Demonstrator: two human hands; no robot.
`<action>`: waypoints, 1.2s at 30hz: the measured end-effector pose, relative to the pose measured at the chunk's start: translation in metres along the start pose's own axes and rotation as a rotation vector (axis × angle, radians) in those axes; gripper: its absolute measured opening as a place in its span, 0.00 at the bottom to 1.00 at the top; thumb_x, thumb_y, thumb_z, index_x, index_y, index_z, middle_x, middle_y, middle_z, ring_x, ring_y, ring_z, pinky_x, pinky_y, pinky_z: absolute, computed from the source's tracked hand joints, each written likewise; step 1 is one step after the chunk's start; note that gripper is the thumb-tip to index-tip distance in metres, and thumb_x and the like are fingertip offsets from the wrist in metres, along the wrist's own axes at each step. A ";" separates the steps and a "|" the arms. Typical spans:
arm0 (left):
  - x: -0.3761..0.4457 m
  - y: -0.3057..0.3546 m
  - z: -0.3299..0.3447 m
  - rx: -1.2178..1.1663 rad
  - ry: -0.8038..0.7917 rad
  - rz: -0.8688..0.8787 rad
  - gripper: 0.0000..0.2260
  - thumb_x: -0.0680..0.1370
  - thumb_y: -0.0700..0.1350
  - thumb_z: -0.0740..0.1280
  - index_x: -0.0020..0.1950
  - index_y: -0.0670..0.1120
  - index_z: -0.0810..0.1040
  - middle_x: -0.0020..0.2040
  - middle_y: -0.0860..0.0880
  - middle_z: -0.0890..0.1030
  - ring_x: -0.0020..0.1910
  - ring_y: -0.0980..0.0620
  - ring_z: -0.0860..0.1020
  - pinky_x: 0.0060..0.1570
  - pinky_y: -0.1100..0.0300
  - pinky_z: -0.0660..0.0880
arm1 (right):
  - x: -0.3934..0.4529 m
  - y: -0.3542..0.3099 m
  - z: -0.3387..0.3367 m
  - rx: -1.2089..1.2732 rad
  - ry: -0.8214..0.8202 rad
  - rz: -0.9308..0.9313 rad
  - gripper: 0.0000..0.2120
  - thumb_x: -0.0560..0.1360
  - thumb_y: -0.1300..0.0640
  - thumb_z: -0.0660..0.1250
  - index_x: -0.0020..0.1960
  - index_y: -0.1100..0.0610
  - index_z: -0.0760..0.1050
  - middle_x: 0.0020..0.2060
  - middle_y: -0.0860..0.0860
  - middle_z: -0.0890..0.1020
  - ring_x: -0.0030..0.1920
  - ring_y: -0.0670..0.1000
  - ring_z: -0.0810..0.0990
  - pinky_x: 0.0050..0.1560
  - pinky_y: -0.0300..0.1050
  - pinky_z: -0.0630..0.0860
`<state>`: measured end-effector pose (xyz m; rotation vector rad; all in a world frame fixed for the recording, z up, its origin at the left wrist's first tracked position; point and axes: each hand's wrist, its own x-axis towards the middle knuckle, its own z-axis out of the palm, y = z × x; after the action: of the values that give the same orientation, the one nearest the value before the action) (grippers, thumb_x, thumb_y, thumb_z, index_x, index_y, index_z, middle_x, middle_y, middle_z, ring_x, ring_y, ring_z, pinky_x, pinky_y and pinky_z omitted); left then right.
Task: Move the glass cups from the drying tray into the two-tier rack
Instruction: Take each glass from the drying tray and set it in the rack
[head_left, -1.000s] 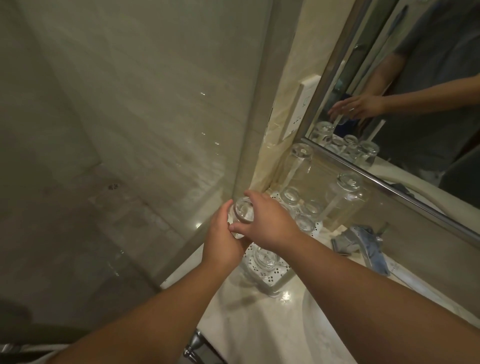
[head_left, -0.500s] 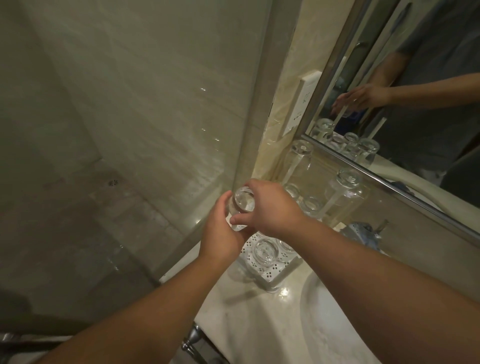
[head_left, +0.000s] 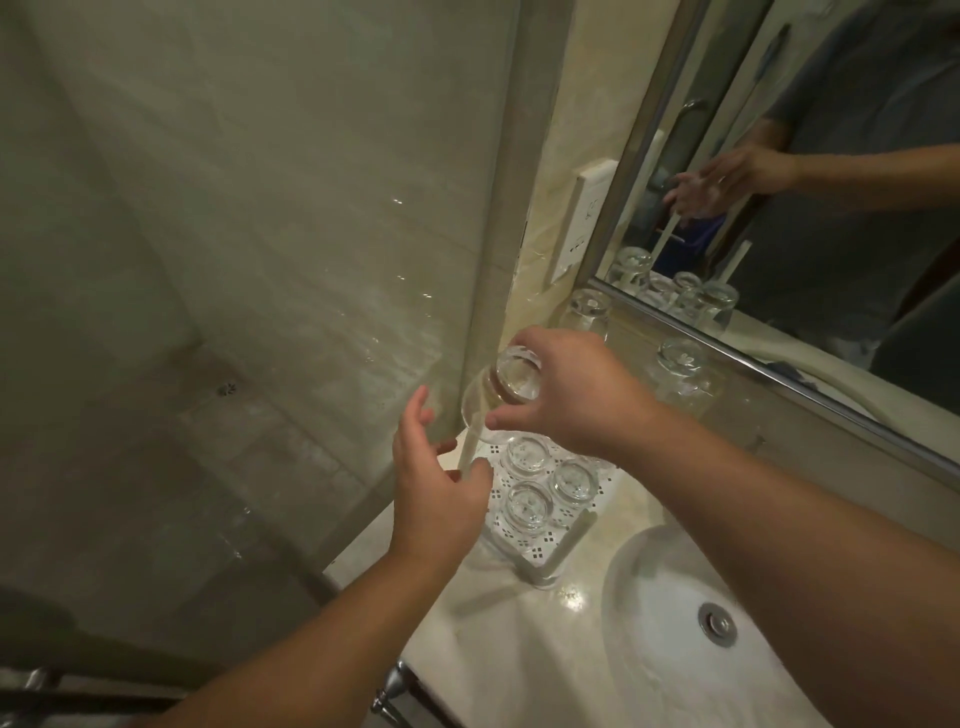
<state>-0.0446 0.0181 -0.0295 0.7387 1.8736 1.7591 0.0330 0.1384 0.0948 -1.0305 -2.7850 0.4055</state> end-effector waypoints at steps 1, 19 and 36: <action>-0.006 0.009 0.000 -0.050 0.031 -0.006 0.32 0.72 0.44 0.69 0.73 0.59 0.62 0.66 0.52 0.70 0.56 0.57 0.76 0.44 0.70 0.74 | -0.002 0.000 -0.004 -0.001 0.019 -0.003 0.35 0.61 0.36 0.78 0.62 0.51 0.74 0.54 0.48 0.80 0.53 0.50 0.77 0.51 0.46 0.75; -0.004 0.095 0.023 -0.959 -0.174 -0.913 0.39 0.74 0.74 0.57 0.59 0.39 0.78 0.44 0.41 0.85 0.39 0.45 0.83 0.43 0.55 0.79 | -0.036 -0.008 -0.011 0.088 0.204 -0.080 0.32 0.66 0.41 0.76 0.65 0.51 0.70 0.58 0.46 0.77 0.58 0.46 0.75 0.56 0.42 0.72; -0.006 0.114 0.043 -0.762 -0.355 -0.654 0.24 0.74 0.65 0.68 0.63 0.51 0.79 0.58 0.48 0.85 0.52 0.46 0.85 0.53 0.48 0.81 | -0.074 0.019 -0.003 0.331 0.417 0.053 0.28 0.67 0.49 0.78 0.58 0.47 0.63 0.49 0.41 0.74 0.46 0.39 0.74 0.44 0.27 0.70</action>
<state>-0.0044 0.0503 0.0804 0.0998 0.9211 1.5721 0.1012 0.1047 0.0894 -0.9788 -2.2361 0.5616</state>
